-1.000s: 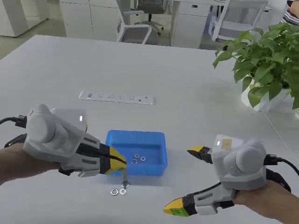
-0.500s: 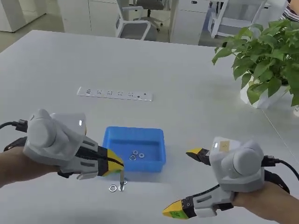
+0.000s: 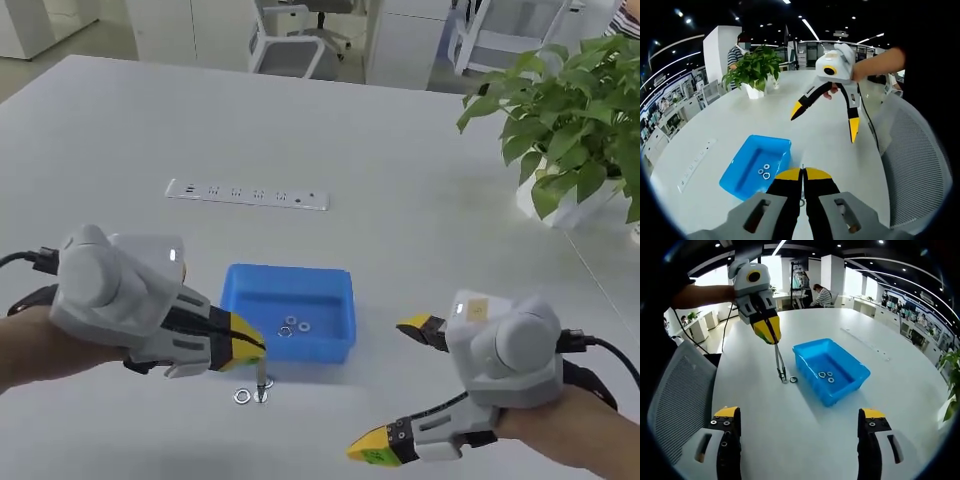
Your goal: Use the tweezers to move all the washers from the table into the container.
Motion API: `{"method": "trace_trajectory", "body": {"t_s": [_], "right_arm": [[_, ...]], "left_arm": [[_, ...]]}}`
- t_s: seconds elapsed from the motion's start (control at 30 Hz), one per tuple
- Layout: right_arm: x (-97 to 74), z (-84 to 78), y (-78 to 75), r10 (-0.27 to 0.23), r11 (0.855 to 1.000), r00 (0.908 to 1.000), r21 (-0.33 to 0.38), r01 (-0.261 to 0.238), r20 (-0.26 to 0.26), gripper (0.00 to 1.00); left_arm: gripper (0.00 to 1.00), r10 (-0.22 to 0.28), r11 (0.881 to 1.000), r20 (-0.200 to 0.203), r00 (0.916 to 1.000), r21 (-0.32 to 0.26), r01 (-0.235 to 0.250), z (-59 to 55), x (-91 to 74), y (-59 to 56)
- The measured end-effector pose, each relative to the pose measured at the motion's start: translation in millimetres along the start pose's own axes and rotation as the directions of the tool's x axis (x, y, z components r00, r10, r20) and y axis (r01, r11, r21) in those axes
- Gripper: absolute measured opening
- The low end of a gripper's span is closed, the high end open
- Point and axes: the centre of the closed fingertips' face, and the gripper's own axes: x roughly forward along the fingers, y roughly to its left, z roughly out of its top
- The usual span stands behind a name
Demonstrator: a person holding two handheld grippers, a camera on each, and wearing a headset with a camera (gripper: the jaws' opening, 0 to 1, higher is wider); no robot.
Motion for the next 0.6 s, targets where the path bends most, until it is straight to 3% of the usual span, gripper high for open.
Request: {"method": "trace_trajectory", "body": {"t_s": [0.6], "right_arm": [[5.8,2.7,7.6,0.033,0.999,0.9995,-0.019,-0.033,0.001,0.94]], "left_arm": [[0.04,-0.009,1.0,-0.002,1.0,-0.006,0.009,-1.0,0.7,-0.4]]}}
